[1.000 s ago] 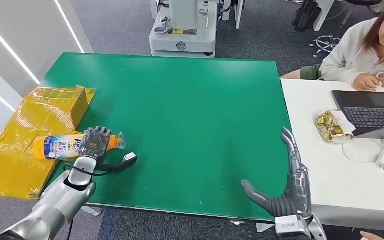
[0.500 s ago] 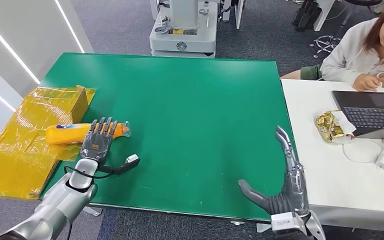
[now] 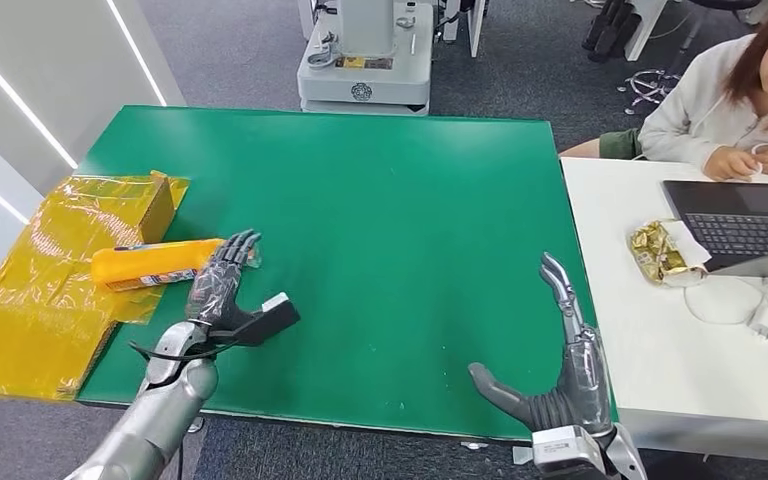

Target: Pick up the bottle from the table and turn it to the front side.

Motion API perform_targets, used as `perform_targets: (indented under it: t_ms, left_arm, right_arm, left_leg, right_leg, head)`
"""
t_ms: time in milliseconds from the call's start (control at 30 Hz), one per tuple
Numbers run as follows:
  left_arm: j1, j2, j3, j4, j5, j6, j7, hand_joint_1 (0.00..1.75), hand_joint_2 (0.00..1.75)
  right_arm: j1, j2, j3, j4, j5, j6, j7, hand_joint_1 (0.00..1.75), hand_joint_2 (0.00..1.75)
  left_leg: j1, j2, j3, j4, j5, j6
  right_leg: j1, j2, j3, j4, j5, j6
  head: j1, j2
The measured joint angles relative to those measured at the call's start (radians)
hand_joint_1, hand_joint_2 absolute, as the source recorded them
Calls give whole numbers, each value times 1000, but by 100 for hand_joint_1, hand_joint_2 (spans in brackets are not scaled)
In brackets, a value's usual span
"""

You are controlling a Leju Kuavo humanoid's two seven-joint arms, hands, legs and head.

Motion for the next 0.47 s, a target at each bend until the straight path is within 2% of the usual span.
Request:
perform_targets:
  t_ms: [100, 167, 300, 467]
  left_arm:
    - [67, -58, 33, -173, 237, -64, -50, 0, 175]
    - [101, -89, 40, -265, 311, -69, -71, 0, 175]
    - [135, -120, 40, -377, 325, 11, -103, 0, 175]
    - [151, -137, 39, -425, 338, 30, -107, 0, 175]
  right_arm:
    - [10, 8, -7, -1, -6, 2, -2, 0, 175]
    - [13, 12, -9, -1, -15, 0, -6, 0, 175]
    - [15, 25, -10, 0, -29, -6, -10, 0, 175]
    - [15, 36, -10, 4, -33, -8, -11, 0, 175]
  left_leg:
    - [0, -1, -1, 0, -1, 1]
    - [0, -1, -1, 0, -1, 1]
    - [0, 0, -1, 0, -2, 1]
    - [0, -1, -1, 0, -1, 0]
  right_leg:
    - [0, -1, 0, 0, -1, 1]
    - [0, -1, 0, 0, -1, 1]
    - [0, -1, 0, 0, -1, 1]
    - [0, -1, 0, 0, -1, 1]
  head:
    - [0, 0]
    - [0, 0]
    - [0, 0]
    - [0, 0]
